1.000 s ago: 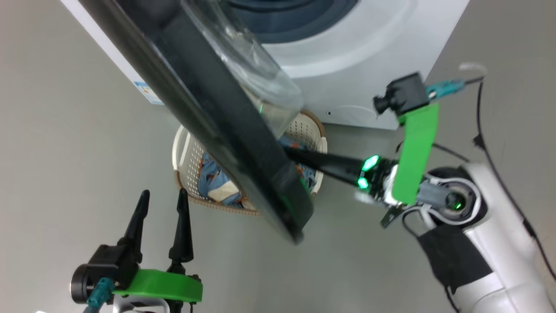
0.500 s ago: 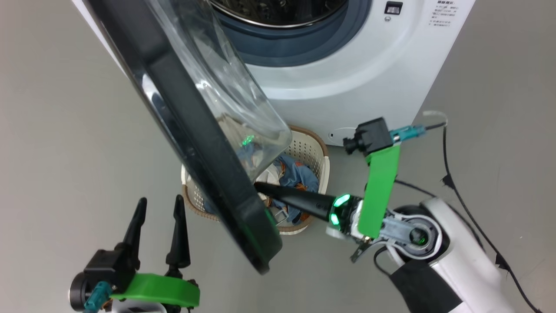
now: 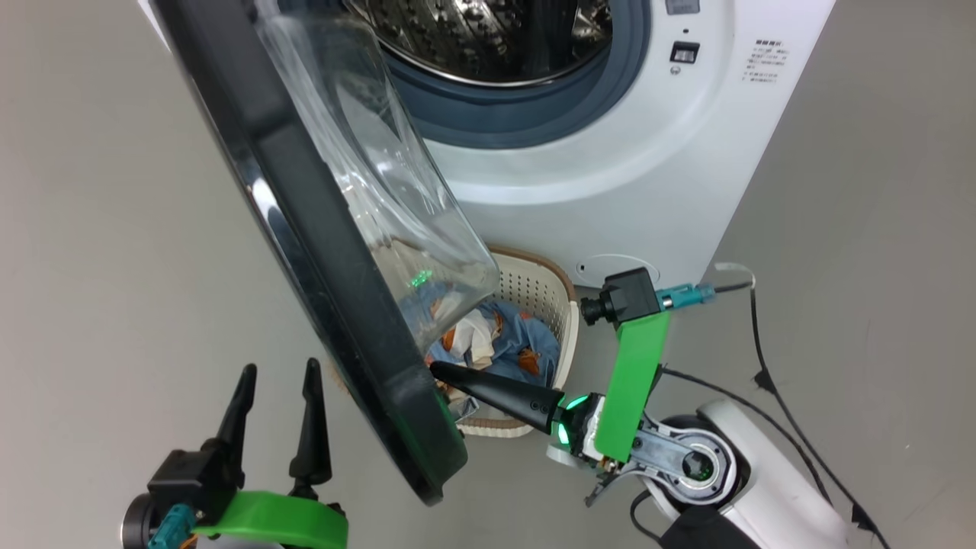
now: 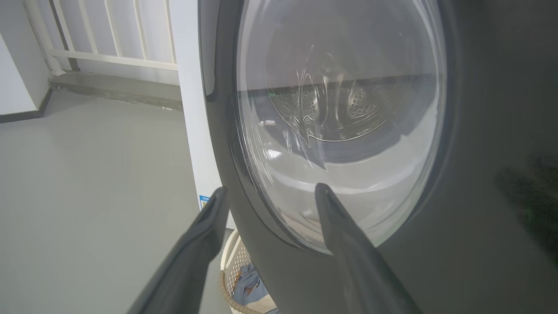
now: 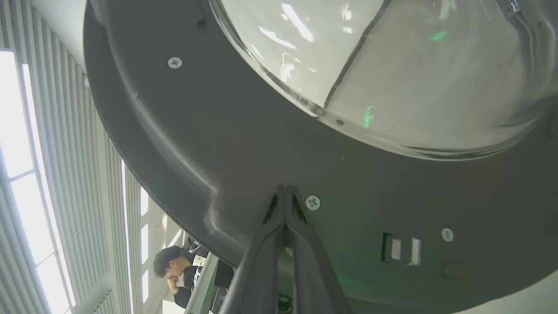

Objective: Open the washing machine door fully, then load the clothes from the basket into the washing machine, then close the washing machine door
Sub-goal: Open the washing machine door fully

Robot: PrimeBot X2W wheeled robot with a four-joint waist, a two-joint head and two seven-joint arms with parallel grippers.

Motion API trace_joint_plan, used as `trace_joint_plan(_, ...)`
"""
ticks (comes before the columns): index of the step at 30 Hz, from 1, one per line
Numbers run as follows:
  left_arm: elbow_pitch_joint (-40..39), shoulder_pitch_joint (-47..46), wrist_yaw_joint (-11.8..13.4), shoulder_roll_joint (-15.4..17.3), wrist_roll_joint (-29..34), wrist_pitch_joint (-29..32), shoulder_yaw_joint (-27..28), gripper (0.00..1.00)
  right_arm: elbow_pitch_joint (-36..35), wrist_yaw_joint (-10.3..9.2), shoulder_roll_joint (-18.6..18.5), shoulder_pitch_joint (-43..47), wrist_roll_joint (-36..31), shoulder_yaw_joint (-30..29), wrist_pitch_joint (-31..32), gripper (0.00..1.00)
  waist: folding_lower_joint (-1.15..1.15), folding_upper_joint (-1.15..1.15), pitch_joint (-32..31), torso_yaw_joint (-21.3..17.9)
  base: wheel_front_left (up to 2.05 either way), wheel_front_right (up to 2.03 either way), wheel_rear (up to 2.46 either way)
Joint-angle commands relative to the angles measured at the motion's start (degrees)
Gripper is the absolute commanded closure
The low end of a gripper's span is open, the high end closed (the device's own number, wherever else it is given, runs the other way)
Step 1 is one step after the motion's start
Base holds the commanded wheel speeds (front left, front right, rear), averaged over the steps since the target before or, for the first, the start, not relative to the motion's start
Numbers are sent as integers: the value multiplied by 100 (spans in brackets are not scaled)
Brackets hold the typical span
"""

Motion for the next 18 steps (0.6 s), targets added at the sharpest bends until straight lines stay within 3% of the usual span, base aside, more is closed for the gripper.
trace_joint_plan(1, -91, 11, -24, 90, -16, -37, 227, 0, -166, 10, 193, 103, 94, 122, -102, 100, 0, 0, -77, -13, 0, 0, 0)
trace_joint_plan(7, -30, 120, -107, 90, 51, -37, 382, 0, -250, 10, 187, 247, -80, -63, -595, 100, 0, 0, -301, -124, 0, 0, 0)
trace_joint_plan(8, -23, 140, -125, 90, 64, -37, 417, 0, -278, 10, 161, 268, -147, -100, -690, 88, 0, 0, -340, -151, 0, 0, 0)
trace_joint_plan(9, -23, 140, -125, 90, 64, -37, 417, 0, -278, 10, 161, 268, -147, -100, -690, 88, 0, 0, -340, -151, 0, 0, 0)
trace_joint_plan(10, -11, 164, -145, 90, 79, -37, 451, 0, -314, 10, 116, 294, -216, -127, -788, 71, 0, 0, -382, -179, 0, 0, 0)
trace_joint_plan(11, 2, 187, -162, 90, 93, -37, 485, 0, -362, 10, 69, 323, -270, -151, -888, 62, 0, 0, -423, -206, 0, 0, 0)
trace_joint_plan(15, 39, 267, -220, 90, 138, -37, 606, 0, -629, 10, -195, 488, -440, -243, -1358, 44, 0, 0, -575, -289, 0, 0, 0)
trace_joint_plan(18, 16, 295, -234, 90, 119, -37, 672, 0, -824, 10, -569, 627, -771, -220, -1869, 0, 0, 0, -637, -339, 0, 0, 0)
